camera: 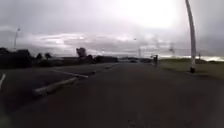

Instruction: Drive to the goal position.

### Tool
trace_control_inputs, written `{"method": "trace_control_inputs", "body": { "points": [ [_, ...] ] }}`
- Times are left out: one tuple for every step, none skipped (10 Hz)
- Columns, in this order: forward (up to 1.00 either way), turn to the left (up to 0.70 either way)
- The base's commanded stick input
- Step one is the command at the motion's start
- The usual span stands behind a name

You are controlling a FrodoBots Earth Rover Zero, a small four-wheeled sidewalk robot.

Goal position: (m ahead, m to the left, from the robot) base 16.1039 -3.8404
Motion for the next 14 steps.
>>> {"method": "trace_control_inputs", "body": {
  "points": [
    [1.00, 0.00],
    [1.00, 0.00],
    [1.00, 0.00],
    [1.00, 0.00],
    [1.00, 0.00],
    [1.00, 0.00],
    [1.00, 0.00],
    [1.00, 0.00],
    [1.00, 0.00],
    [1.00, 0.00],
    [1.00, 0.00],
    [1.00, 0.00],
    [1.00, 0.00],
    [1.00, -0.07]
  ]
}}
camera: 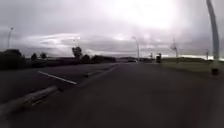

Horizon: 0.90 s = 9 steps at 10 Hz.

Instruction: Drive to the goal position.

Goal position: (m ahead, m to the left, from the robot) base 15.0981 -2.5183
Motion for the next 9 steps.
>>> {"method": "trace_control_inputs", "body": {
  "points": [
    [1.00, -0.26],
    [1.00, -0.27],
    [1.00, -0.13],
    [1.00, 0.00],
    [1.00, 0.00],
    [1.00, 0.00],
    [1.00, 0.00],
    [1.00, 0.00],
    [1.00, 0.00]
  ]
}}
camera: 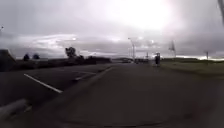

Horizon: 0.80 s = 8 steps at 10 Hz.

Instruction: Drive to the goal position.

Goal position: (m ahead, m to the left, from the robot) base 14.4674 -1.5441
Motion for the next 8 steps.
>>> {"method": "trace_control_inputs", "body": {
  "points": [
    [1.00, 0.00],
    [1.00, -0.40],
    [1.00, -0.40],
    [1.00, -0.40],
    [1.00, -0.40],
    [1.00, -0.40],
    [1.00, 0.00],
    [1.00, 0.00]
  ]
}}
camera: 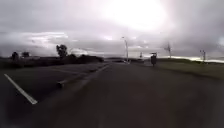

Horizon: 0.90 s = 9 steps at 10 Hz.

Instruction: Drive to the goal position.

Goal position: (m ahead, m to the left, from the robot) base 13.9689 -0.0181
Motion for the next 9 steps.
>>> {"method": "trace_control_inputs", "body": {
  "points": [
    [1.00, 0.00],
    [1.00, 0.00],
    [1.00, -0.10],
    [1.00, -0.29],
    [1.00, 0.00],
    [1.00, 0.00],
    [1.00, -0.38],
    [1.00, -0.19],
    [1.00, 0.00]
  ]
}}
